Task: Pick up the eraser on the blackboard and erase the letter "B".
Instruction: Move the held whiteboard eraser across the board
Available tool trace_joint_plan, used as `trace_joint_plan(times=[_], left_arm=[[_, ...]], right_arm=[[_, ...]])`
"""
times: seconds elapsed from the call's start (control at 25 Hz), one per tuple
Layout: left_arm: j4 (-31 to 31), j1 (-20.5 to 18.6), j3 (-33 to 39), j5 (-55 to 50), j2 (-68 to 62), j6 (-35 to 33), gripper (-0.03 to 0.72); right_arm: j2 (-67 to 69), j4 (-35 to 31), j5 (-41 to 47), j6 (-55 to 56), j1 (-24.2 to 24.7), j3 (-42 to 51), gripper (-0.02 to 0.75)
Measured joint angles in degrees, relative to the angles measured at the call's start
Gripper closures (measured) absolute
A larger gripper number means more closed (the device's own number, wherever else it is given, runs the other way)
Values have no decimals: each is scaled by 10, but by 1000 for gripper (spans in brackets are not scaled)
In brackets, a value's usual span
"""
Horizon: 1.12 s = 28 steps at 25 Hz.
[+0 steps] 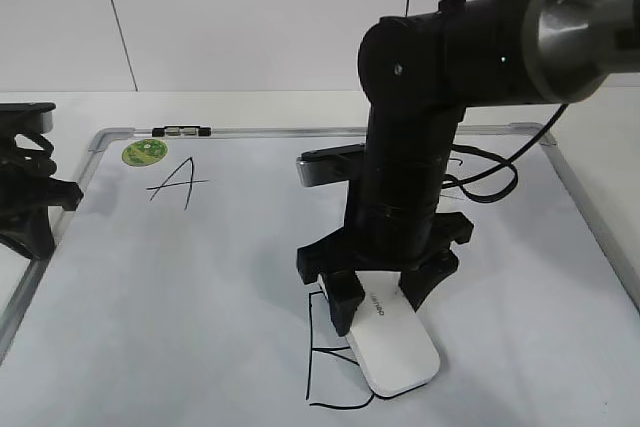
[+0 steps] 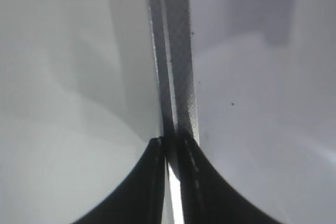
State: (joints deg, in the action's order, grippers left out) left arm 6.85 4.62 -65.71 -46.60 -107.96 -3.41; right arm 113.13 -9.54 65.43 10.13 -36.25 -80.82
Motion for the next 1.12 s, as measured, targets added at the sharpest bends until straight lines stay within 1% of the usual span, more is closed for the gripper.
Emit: trace_joint_plan(times=[0.12, 1.12], left_arm=[[0, 0, 0, -1, 0, 0, 639], [0, 0, 0, -5, 0, 0, 639]], right_arm=[[0, -1, -2, 0, -1, 0, 132], [0, 12, 0, 11, -3, -1, 140]])
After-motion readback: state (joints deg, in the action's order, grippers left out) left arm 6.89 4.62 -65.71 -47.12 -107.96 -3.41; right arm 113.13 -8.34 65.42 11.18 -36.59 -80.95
